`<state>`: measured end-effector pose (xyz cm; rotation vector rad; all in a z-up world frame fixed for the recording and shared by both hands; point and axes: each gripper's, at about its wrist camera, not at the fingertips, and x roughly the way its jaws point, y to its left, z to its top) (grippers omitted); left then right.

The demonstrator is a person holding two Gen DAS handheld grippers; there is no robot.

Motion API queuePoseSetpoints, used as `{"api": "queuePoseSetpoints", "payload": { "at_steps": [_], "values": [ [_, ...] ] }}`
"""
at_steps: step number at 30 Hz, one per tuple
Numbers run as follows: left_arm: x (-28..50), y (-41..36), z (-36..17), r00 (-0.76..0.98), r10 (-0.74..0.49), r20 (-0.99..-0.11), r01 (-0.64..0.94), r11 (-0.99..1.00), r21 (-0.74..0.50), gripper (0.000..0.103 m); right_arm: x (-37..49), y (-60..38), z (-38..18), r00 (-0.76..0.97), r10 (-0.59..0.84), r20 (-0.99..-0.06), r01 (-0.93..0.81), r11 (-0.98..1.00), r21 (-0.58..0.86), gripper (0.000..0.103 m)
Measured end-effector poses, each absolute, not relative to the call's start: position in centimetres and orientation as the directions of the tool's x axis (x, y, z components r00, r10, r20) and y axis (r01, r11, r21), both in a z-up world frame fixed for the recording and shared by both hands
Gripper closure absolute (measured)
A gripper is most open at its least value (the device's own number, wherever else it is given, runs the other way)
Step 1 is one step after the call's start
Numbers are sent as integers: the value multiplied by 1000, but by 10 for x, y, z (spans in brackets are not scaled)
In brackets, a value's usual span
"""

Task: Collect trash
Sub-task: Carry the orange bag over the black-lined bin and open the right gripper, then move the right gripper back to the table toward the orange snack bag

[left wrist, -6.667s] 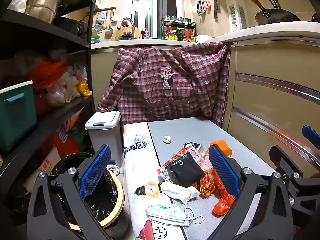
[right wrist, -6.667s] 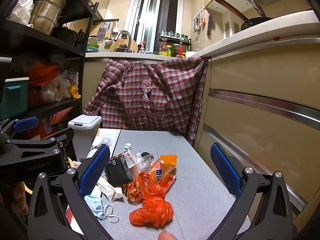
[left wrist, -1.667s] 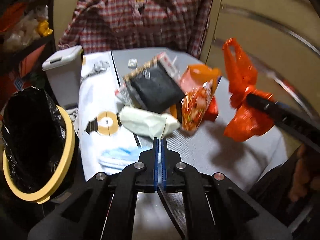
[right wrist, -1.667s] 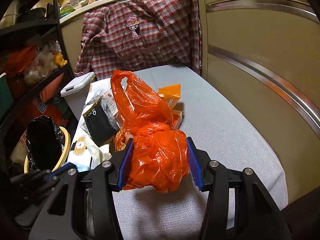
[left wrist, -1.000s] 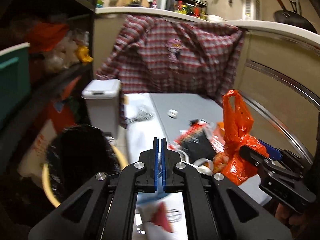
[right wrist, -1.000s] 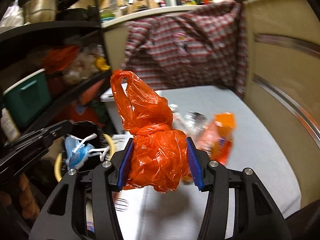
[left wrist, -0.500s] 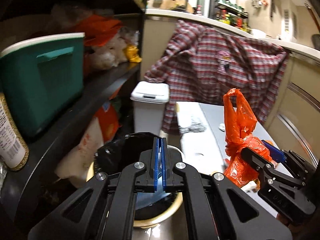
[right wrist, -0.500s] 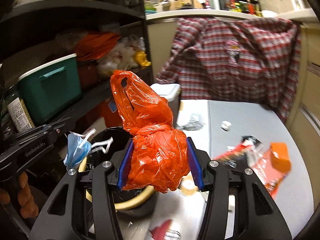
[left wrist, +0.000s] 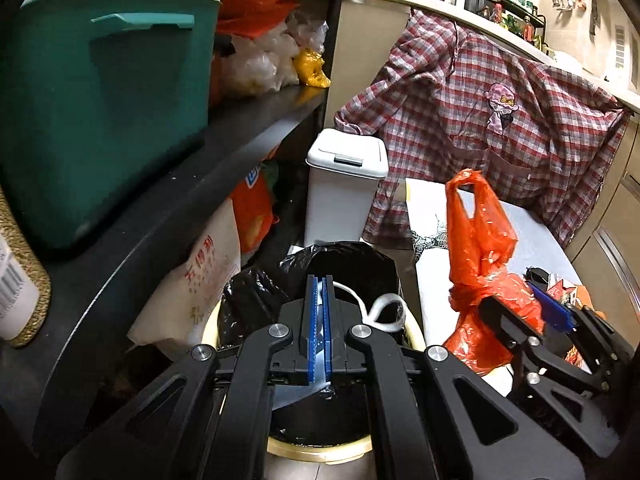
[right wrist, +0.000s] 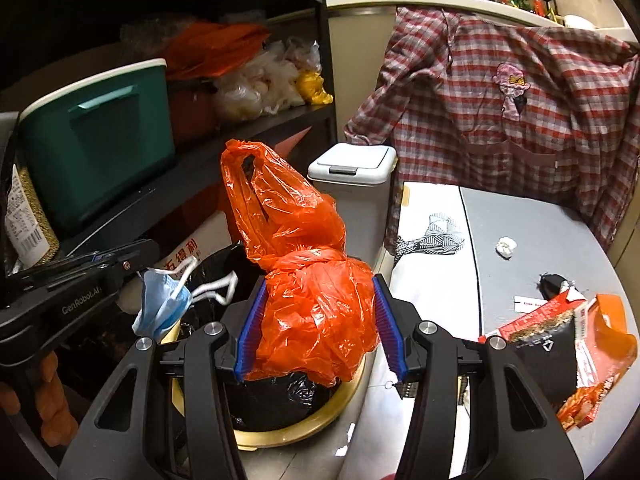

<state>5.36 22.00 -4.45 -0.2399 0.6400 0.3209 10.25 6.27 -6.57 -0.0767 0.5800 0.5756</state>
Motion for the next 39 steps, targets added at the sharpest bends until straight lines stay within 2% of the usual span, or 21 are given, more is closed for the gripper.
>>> {"api": "queuePoseSetpoints", "payload": {
  "at_steps": [9,11,12,13,14,18,33,39],
  "values": [
    [64,226,-54,724,254,-641,-403,910,-94,99,115,71,-78,683,471,-558,-518,851,84,50],
    [65,229,-57,700,284,-655,-433,899,-73,77,117,73,-80,679,474,-560,-522,849,86,46],
    [65,230,-58,692,299,-657,-445,893,-63,44,118,74,-82,680,470,-563,-520,850,82,43],
    [64,230,-57,686,321,-653,-462,885,-50,24,119,74,-82,678,469,-566,-521,850,81,38],
    [62,230,-55,685,351,-638,-483,875,-37,22,120,74,-83,679,468,-565,-520,850,79,37],
    [61,233,-53,683,351,-640,-487,872,-41,19,121,73,-83,689,457,-563,-503,860,82,31],
    [51,220,-46,704,341,-623,-465,884,-41,14,101,38,-68,712,435,-552,-456,883,109,26],
    [42,201,-40,739,319,-594,-427,903,-46,10,80,15,-56,733,427,-529,-440,891,109,18]
  ]
}}
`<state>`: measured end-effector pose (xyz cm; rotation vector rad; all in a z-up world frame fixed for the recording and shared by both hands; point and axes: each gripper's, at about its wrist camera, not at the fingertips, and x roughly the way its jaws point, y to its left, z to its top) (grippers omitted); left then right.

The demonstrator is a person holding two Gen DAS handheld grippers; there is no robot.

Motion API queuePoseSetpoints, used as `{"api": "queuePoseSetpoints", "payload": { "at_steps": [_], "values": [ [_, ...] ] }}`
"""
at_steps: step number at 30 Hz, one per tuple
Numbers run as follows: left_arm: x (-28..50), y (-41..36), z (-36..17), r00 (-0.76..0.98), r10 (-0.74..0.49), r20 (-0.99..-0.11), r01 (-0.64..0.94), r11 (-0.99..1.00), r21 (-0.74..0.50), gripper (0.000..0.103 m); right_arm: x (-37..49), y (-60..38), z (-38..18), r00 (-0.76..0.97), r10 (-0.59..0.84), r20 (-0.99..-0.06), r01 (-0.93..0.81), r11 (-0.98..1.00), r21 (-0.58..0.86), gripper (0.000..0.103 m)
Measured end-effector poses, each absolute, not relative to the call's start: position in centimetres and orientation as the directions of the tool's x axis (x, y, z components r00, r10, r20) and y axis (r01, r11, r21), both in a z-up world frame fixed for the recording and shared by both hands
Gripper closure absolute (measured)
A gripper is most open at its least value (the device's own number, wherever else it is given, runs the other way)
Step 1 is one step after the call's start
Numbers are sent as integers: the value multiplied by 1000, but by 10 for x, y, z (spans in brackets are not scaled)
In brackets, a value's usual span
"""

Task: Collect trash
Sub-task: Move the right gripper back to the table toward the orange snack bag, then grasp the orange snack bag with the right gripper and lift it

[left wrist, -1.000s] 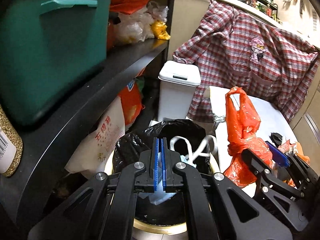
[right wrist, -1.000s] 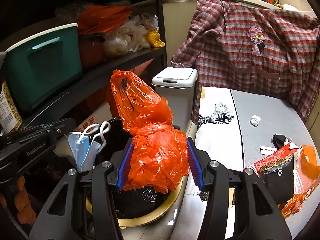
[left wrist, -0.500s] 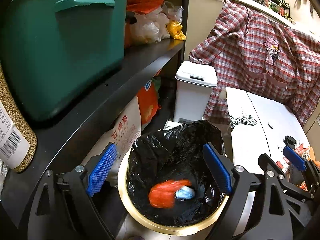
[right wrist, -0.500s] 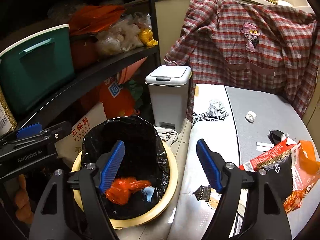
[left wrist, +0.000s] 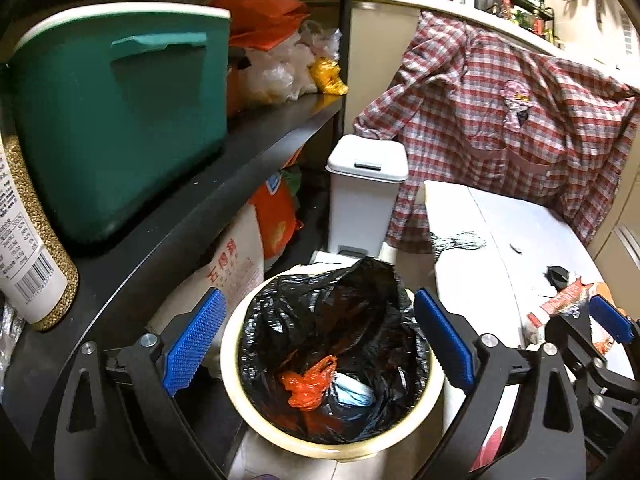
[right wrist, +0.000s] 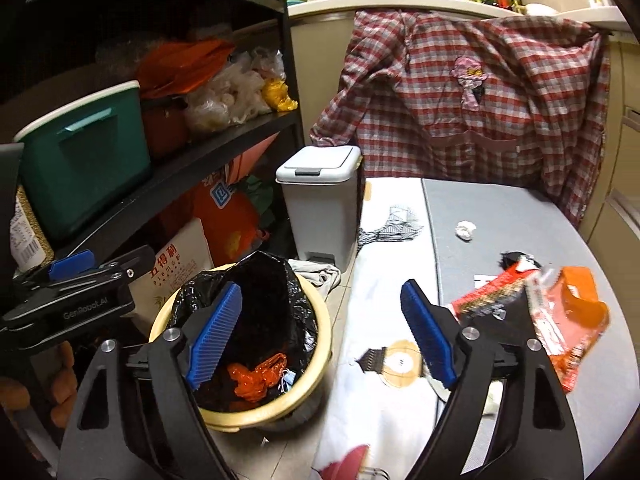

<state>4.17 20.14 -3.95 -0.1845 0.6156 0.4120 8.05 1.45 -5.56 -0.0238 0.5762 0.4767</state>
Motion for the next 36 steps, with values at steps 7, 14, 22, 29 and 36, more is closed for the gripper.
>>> {"api": "queuePoseSetpoints", "payload": {
  "at_steps": [7,14,22,29,36],
  "values": [
    [42,171,-35,780,283,-558,-357,934,-25,8,63,-38,-49,783,363,-506,-377,923,79,8],
    [51,129,-34,811,232,-537,-279,960,-7,8,69,-114,-62,827,218,-518,-194,976,101,8],
    [73,85,-38,825,161,-542,-190,982,3,8,91,-182,-82,843,91,-530,-19,990,140,19],
    [91,58,-45,825,132,-550,-134,990,37,8,121,-213,-115,791,72,-607,73,975,210,36],
    [104,49,-51,821,97,-563,-98,995,28,8,142,-211,-134,760,85,-645,84,970,227,38]
  ]
}}
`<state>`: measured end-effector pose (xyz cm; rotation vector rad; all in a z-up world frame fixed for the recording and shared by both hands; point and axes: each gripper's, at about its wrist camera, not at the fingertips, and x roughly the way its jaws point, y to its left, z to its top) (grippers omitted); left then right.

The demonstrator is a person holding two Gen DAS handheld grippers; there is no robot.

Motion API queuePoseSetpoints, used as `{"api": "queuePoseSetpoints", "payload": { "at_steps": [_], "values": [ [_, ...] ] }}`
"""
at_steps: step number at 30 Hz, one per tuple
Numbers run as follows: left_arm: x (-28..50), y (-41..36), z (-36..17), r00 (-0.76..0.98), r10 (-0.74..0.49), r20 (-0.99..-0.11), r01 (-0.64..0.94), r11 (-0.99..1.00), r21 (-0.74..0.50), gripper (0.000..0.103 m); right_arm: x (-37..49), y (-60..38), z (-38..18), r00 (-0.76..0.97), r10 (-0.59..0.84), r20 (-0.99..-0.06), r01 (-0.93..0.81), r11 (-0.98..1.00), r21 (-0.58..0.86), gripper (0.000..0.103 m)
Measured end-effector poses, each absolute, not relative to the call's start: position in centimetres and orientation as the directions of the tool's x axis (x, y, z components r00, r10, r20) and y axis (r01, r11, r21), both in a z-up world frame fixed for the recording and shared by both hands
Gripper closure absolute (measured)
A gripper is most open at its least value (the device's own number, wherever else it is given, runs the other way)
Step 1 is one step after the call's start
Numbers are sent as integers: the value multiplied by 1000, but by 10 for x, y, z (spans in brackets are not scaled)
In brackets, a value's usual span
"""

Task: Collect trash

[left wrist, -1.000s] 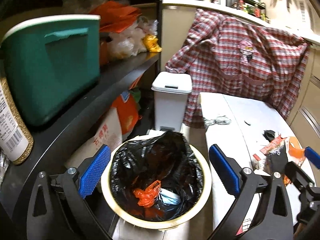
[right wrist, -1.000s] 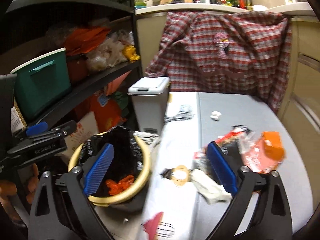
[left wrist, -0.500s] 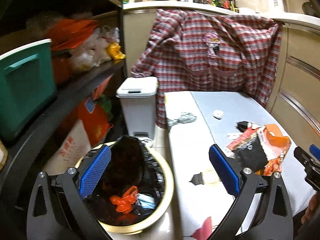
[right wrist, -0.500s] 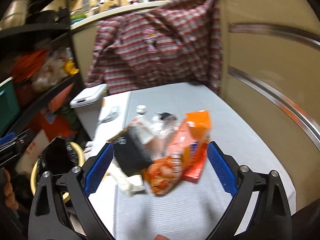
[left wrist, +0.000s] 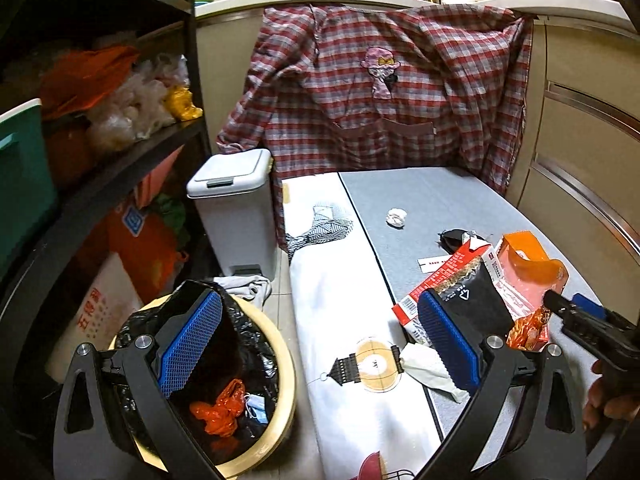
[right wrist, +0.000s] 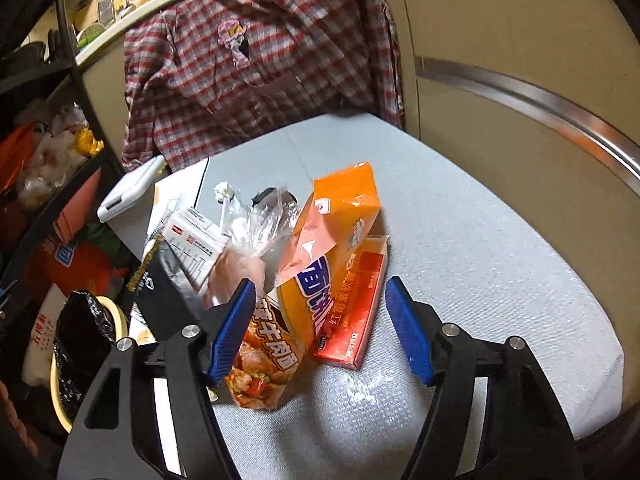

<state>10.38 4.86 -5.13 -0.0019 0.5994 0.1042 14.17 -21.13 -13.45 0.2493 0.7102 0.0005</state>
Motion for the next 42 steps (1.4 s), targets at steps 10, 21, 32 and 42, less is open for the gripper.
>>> {"api": "queuePoseSetpoints", "payload": {
  "at_steps": [10,21,32,42],
  "values": [
    [112,39,-56,821,65,-567,-65,998,19,8,133,-198,-120,813,88,-576,4,988,158,102],
    [125,-3,-76,815,-55,-576,58,998,-13,8,114,-228,-82,876,-4,-483,90,984,154,102],
    [144,-62,-110,783,-131,-609,183,983,24,8,119,-245,-92,850,0,-527,119,974,192,102],
    [163,-86,-136,729,-124,-674,209,977,46,8,120,-253,-96,843,-3,-538,133,970,203,102]
  ]
}}
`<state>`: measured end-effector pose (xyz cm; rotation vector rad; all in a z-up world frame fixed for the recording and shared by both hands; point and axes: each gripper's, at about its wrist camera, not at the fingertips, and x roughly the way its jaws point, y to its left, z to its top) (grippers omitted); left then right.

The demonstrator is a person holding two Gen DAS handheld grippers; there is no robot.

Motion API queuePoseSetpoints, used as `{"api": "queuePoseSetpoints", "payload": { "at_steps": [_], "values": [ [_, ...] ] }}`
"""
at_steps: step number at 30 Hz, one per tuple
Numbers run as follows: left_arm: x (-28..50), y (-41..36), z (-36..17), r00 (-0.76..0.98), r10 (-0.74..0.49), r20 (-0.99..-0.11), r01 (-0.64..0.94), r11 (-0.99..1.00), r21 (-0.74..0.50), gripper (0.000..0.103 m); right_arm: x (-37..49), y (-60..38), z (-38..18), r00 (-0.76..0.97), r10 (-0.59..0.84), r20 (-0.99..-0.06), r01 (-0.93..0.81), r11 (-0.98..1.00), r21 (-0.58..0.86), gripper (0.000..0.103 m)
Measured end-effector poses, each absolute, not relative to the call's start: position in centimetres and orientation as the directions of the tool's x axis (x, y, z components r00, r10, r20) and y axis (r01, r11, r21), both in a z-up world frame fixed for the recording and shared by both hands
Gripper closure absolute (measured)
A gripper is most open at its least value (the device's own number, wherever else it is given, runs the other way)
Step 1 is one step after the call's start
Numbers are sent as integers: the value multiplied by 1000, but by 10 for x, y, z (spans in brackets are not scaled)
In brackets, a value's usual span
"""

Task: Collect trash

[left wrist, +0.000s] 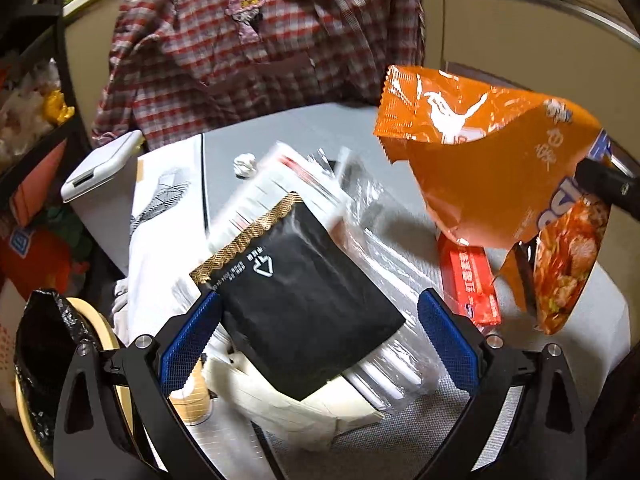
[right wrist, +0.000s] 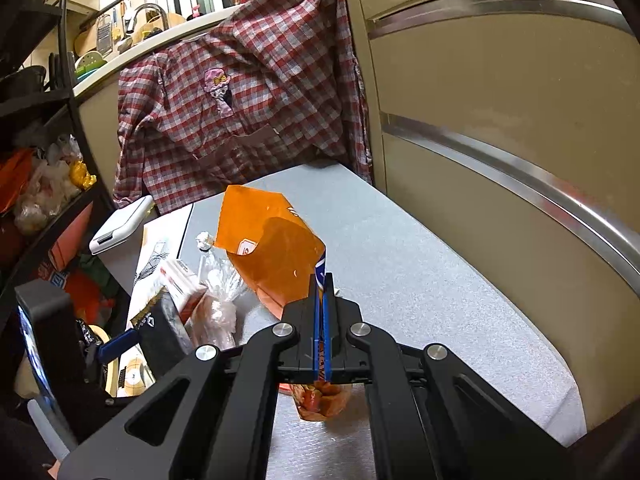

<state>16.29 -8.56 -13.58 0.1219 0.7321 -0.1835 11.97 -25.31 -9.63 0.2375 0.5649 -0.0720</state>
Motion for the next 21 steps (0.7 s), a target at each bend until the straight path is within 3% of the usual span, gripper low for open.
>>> {"api": "queuePoseSetpoints", "payload": {
  "at_steps": [3,6,9,11,13,19,21],
  "values": [
    [164,-89,-141,719,-114,-685,210,976,58,8,120,-257,-99,837,4,-547,138,966,219,102],
    [164,-87,-141,718,-121,-686,214,976,51,16,119,-258,-100,838,9,-545,136,965,224,102],
    [164,-85,-140,716,-139,-684,222,974,34,35,119,-257,-98,841,13,-542,131,965,227,102],
    [165,-82,-141,704,-158,-692,229,973,11,53,117,-255,-98,841,14,-540,131,965,228,102],
    [166,-79,-142,692,-169,-702,228,974,-10,77,117,-255,-97,842,14,-539,129,965,228,102],
    [160,-70,-131,714,-204,-670,232,971,-48,102,116,-256,-95,846,8,-534,130,966,221,102],
    [157,-69,-126,719,-215,-661,240,969,-55,103,116,-255,-95,845,8,-534,130,967,221,102]
  ]
}}
